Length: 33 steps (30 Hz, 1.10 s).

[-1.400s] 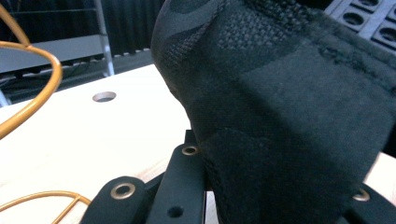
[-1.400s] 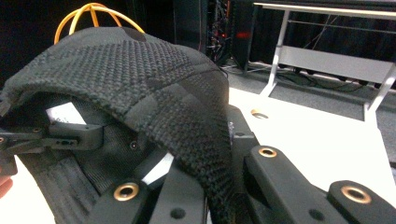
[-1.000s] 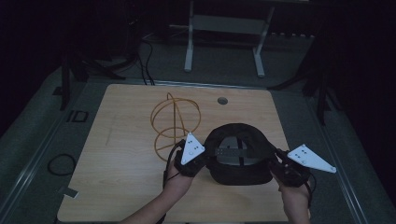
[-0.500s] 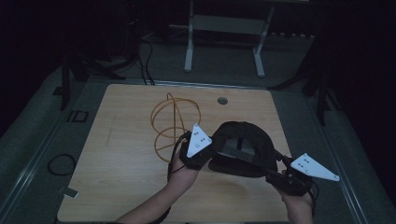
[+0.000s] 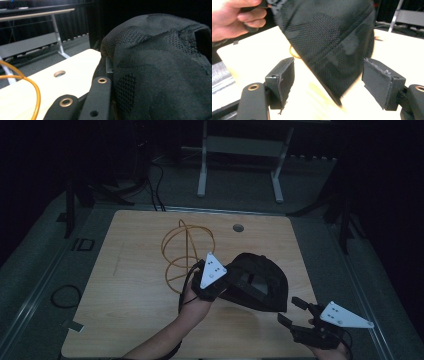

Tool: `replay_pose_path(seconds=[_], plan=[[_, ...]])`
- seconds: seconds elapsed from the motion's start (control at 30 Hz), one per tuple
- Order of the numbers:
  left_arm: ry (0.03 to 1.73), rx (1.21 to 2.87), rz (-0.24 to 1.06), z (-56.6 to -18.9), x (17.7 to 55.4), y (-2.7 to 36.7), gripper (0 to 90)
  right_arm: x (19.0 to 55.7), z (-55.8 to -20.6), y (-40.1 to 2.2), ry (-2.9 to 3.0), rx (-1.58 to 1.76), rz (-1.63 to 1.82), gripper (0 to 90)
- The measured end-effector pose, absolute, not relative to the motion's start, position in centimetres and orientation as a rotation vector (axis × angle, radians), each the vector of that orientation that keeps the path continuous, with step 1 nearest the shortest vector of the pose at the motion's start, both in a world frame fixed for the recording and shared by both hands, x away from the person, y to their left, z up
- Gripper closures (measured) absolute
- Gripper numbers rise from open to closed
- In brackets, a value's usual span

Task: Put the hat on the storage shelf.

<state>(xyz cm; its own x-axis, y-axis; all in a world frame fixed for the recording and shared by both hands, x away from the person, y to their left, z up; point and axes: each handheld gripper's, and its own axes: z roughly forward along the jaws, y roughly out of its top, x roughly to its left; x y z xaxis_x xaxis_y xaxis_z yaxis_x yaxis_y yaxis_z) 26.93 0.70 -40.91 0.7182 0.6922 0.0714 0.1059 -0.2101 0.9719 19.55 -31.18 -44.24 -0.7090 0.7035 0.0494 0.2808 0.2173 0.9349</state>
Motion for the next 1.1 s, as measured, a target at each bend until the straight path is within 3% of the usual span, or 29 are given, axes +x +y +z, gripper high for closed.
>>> replay_pose_path(seconds=[0.23, 0.3, 0.6, 0.87, 1.1], plan=[[0.512, 1.740, 0.639, -41.1, 26.5, 0.9, 89.0, 18.4, -43.4, -33.4, 2.073, 0.859, 1.390, 33.9], [0.482, 1.726, 0.639, -41.2, 26.5, 1.1, 89.0, 18.3, -43.2, -33.8, 2.068, 0.856, 1.386, 40.5], [0.288, 1.688, 0.570, -41.7, 26.5, 2.6, 89.0, 17.9, -41.6, -33.9, 2.081, 0.755, 1.465, 44.1], [0.148, 1.599, 0.320, -42.1, 27.6, 4.1, 88.9, 17.3, -38.6, -33.0, 2.069, 0.573, 1.557, 48.5], [0.035, 1.560, 0.019, -43.0, 28.7, 3.8, 88.9, 17.2, -36.8, -30.6, 2.135, 0.401, 1.583, 48.4]])
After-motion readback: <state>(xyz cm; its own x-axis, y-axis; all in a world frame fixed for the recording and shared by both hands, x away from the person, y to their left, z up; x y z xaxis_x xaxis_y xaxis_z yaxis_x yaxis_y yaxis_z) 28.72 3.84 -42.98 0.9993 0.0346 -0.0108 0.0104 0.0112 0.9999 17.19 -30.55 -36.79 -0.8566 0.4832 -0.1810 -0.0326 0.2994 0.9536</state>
